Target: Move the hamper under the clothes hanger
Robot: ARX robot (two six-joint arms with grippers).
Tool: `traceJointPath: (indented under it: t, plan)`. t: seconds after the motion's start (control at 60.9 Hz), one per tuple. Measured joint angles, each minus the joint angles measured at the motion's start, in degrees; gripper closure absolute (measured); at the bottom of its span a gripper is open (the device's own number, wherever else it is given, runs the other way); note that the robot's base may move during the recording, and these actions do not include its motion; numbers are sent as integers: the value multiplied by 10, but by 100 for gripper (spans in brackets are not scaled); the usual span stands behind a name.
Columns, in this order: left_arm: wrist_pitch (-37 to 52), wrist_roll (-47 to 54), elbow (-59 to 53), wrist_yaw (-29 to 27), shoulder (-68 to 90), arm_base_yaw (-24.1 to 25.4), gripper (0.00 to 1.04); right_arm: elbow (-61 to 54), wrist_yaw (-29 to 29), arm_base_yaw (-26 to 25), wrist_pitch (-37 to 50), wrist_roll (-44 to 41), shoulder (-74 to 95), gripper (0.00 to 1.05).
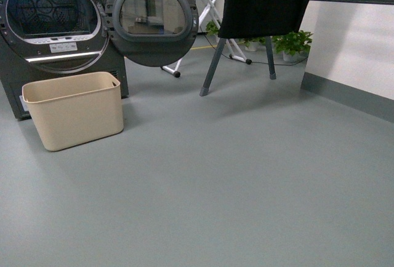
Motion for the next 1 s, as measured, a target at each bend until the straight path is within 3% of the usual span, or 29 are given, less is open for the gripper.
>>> traceJointPath:
  t: [1.001]
  plan:
    - [0,0,0,0,0,0,7,0,0,0,0,0,0,7]
